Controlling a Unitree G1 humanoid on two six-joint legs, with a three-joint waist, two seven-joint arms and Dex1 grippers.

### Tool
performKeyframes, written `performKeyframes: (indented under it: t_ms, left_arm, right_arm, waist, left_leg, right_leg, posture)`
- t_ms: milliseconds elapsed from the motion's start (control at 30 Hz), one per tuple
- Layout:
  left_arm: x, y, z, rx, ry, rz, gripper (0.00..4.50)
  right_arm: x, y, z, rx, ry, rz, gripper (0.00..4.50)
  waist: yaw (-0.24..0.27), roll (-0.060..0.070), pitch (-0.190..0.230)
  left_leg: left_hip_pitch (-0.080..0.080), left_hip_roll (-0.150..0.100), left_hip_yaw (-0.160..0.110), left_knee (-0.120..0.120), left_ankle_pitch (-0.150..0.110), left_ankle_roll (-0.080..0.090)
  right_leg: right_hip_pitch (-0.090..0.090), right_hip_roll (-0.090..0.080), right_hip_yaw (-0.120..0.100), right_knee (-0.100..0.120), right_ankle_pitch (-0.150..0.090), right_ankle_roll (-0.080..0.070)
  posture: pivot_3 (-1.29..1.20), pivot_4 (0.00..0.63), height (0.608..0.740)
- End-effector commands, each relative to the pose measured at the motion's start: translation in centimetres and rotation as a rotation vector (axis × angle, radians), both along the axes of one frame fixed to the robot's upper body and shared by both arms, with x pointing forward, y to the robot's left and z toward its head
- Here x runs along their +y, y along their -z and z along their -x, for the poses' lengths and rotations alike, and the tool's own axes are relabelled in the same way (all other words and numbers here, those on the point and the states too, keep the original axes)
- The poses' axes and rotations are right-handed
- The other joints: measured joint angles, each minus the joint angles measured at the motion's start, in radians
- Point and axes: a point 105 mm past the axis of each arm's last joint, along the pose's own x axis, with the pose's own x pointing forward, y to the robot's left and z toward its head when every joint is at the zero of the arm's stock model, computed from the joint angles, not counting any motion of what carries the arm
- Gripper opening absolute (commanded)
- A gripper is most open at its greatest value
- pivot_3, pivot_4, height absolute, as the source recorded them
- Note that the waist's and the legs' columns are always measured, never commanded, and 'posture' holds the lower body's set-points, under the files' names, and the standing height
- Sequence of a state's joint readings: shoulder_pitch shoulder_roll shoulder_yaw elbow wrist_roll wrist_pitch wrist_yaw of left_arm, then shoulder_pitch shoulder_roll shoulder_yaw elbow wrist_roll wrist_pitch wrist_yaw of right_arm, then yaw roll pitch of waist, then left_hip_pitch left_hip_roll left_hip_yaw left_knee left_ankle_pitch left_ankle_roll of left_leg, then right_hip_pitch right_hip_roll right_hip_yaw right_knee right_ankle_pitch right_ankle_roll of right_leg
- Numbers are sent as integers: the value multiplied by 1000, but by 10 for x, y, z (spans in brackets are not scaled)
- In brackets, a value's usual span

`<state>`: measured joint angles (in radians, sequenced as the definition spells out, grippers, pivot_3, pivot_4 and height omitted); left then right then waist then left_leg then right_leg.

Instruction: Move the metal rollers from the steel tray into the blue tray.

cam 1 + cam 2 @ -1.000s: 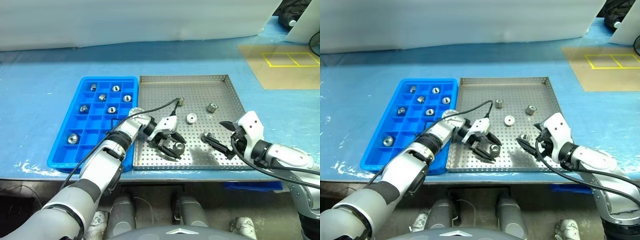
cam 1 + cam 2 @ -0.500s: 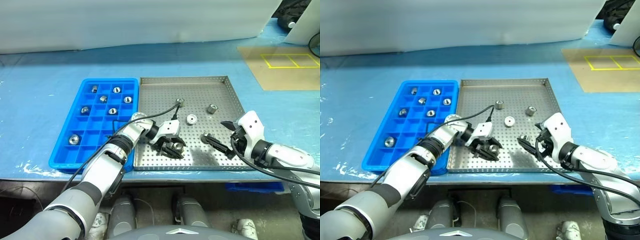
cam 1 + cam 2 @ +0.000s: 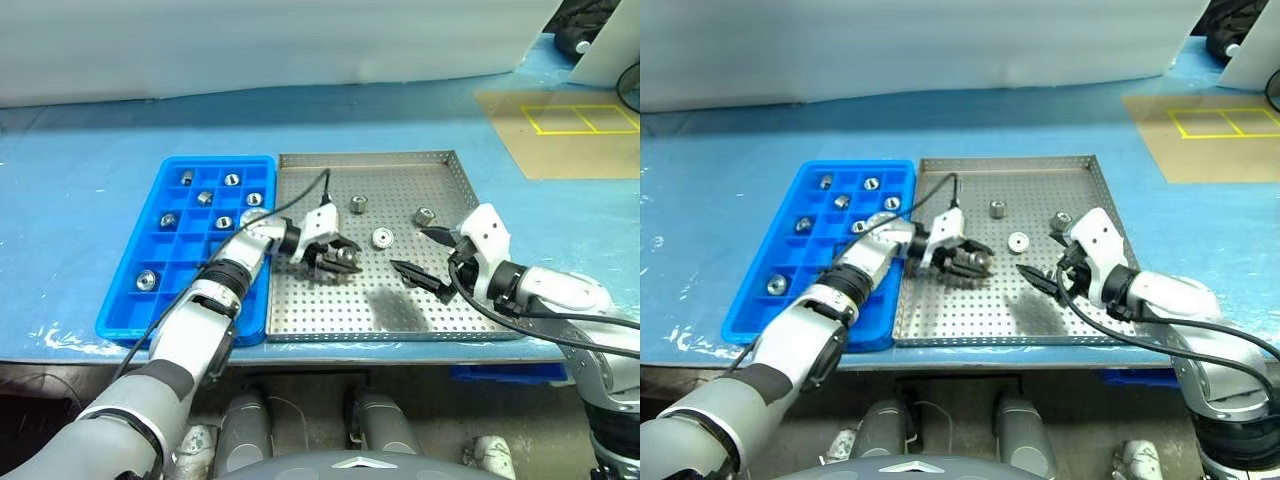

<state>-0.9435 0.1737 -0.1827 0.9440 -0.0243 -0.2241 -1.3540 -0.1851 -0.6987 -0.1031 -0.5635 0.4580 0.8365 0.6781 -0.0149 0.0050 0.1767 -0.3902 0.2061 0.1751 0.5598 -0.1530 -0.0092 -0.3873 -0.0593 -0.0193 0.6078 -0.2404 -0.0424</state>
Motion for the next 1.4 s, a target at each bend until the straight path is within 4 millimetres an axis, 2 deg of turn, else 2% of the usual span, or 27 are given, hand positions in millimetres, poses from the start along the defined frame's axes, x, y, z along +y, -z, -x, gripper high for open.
performKeyframes:
  t_ms: [33, 100, 200, 300, 400, 500, 600, 667, 900, 1200, 1333, 1367, 1400]
  left_arm:
    - [27, -21, -5, -29, -37, 45, 1819]
    - [45, -22, -8, -47, -81, 32, 1819]
    - [73, -42, -15, -94, -173, 54, 1819]
    - [101, -58, -17, -149, -265, 53, 1819]
    - [119, -67, -13, -169, -322, 50, 1819]
    - [144, -68, -7, -183, -415, 27, 1819]
    - [184, -59, -9, -164, -599, 25, 1819]
    - [198, -55, -8, -149, -673, 37, 1819]
    - [204, -41, -4, -116, -725, 38, 1819]
    - [198, -27, -15, -87, -732, 22, 1819]
    - [196, -27, -17, -81, -718, 16, 3199]
    - [197, -26, -18, -89, -726, 4, 3475]
    - [197, -25, -18, -89, -724, -6, 3475]
  right_arm:
    - [15, -13, -10, -41, -102, -11, 4464]
    - [24, -16, -16, -47, -155, -15, 4464]
    - [47, -22, -27, -65, -262, -34, 4464]
    - [71, -25, -39, -81, -362, -41, 4464]
    - [87, -25, -46, -92, -432, -40, 4464]
    - [101, -26, -51, -100, -497, -45, 4464]
    - [110, -23, -53, -102, -539, -46, 4464]
    - [112, -21, -54, -101, -557, -45, 4464]
    - [112, -17, -55, -100, -564, -31, 4464]
    - [102, -13, -55, -100, -523, -15, 4464]
    - [99, -13, -55, -100, -508, -17, 4464]
    - [98, -13, -55, -100, -503, -18, 4464]
    - [98, -13, -55, -99, -498, -19, 4464]
  waist:
    - [2, 0, 0]
    - [3, 0, 0]
    - [6, 0, 0]
    - [29, 0, 1]
    - [55, 0, 1]
    - [72, 0, 1]
    - [89, 0, 1]
    - [96, 0, 1]
    - [135, -2, 1]
    - [138, -2, 1]
    - [137, -2, 1]
    - [136, -2, 1]
    - [136, -2, 1]
  left_leg:
    - [0, 0, 0, 0, 0, 0]
    - [0, 0, 0, 0, 0, 0]
    - [-1, 0, 0, -1, 1, -1]
    - [-9, 1, 0, 0, 2, -3]
    - [-15, 1, 0, 2, 2, -3]
    - [-15, 1, 1, 2, 2, -3]
    - [-17, 1, 1, 2, 3, -5]
    - [-17, 1, 1, 2, 4, -7]
    - [-17, 1, 0, 3, 5, -9]
    - [-17, 1, 0, 2, 7, -13]
    - [-17, 1, 0, 2, 8, -13]
    - [-17, 1, 0, 2, 8, -13]
    - [-17, 1, 0, 2, 8, -13]
  right_leg:
    - [0, 0, 0, 0, 0, 0]
    - [-1, 0, 0, 1, 0, 0]
    - [-3, 1, 0, 1, 0, 0]
    - [-10, 0, -2, 6, 0, -1]
    - [-18, -1, -2, 13, 0, -1]
    - [-19, -1, -3, 15, -1, -3]
    - [-20, -1, -5, 16, -1, -3]
    - [-20, -1, -5, 16, -1, -3]
    - [-20, -1, -6, 16, -1, -3]
    - [-20, -1, -5, 17, -1, -3]
    - [-20, 0, -5, 17, -1, -3]
    - [-20, 1, -5, 17, -1, -3]
    - [-21, 1, -5, 17, -1, -3]
  posture:
    - [-306, 150, 740]
    - [-259, 150, 740]
    - [-191, 150, 740]
    - [-100, 150, 740]
    - [-34, 150, 740]
    - [14, 150, 740]
    - [59, 150, 740]
    - [59, 150, 740]
    - [95, 150, 740]
    - [49, 150, 740]
    - [32, 150, 740]
    - [32, 150, 740]
    - [32, 150, 740]
